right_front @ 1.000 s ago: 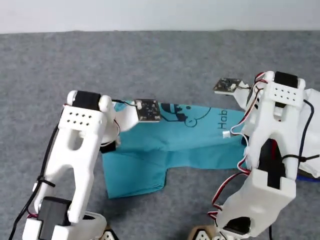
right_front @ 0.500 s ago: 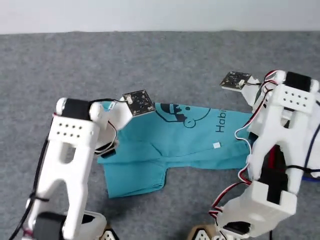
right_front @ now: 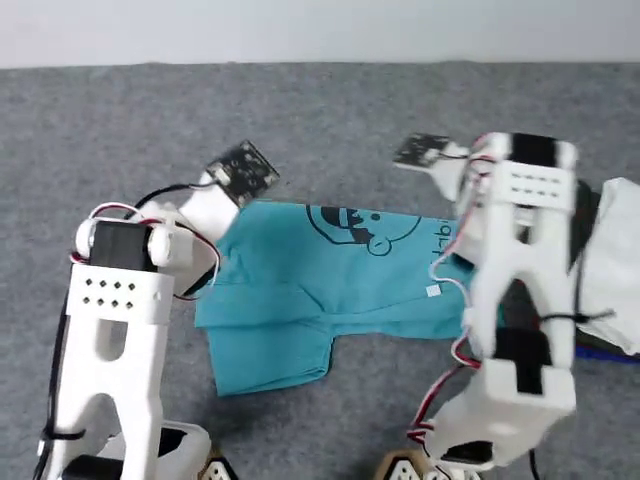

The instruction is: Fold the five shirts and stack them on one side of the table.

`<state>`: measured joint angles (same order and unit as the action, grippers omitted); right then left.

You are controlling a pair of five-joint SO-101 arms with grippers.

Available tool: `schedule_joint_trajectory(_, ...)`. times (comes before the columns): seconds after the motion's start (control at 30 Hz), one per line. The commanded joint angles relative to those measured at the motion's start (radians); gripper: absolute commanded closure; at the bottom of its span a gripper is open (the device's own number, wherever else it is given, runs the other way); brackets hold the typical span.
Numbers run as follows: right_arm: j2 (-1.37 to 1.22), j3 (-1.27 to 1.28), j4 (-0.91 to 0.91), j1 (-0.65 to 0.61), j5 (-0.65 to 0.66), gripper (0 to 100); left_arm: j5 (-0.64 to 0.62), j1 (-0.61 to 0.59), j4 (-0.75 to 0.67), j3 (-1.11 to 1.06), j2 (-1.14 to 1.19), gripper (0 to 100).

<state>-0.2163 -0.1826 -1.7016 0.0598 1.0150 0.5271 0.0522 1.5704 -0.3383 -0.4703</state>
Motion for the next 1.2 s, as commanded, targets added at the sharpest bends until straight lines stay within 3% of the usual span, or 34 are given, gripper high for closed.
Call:
schedule_joint_trajectory(0.0,-0.088,-0.005,0.067,-0.033,-0.117,93.4,-0.074,-0.003,-0.023,0.002,-0.035,99)
schedule_joint_trajectory(0.13,-0.203,-0.005,0.159,-0.028,-0.201,93.4,-0.103,-0.005,-0.008,0.001,-0.040,99)
schedule_joint_trajectory(0.23,-0.260,-0.005,0.111,-0.002,-0.215,93.4,-0.103,0.000,0.005,0.002,-0.040,99)
schedule_joint_trajectory(0.47,-0.285,-0.005,-0.091,0.173,-0.097,93.4,-0.097,0.002,0.011,0.008,-0.040,99)
schedule_joint_trajectory(0.67,-0.208,-0.028,-0.077,0.168,-0.091,93.1,-0.098,0.003,0.011,0.008,-0.040,99)
schedule_joint_trajectory(0.9,-0.177,-0.074,0.236,0.157,-0.152,92.9,-0.101,0.000,0.011,0.008,-0.040,99)
schedule_joint_trajectory(1.17,-0.358,-0.072,0.613,0.142,-0.149,92.9,-0.101,0.005,0.011,0.008,-0.040,99)
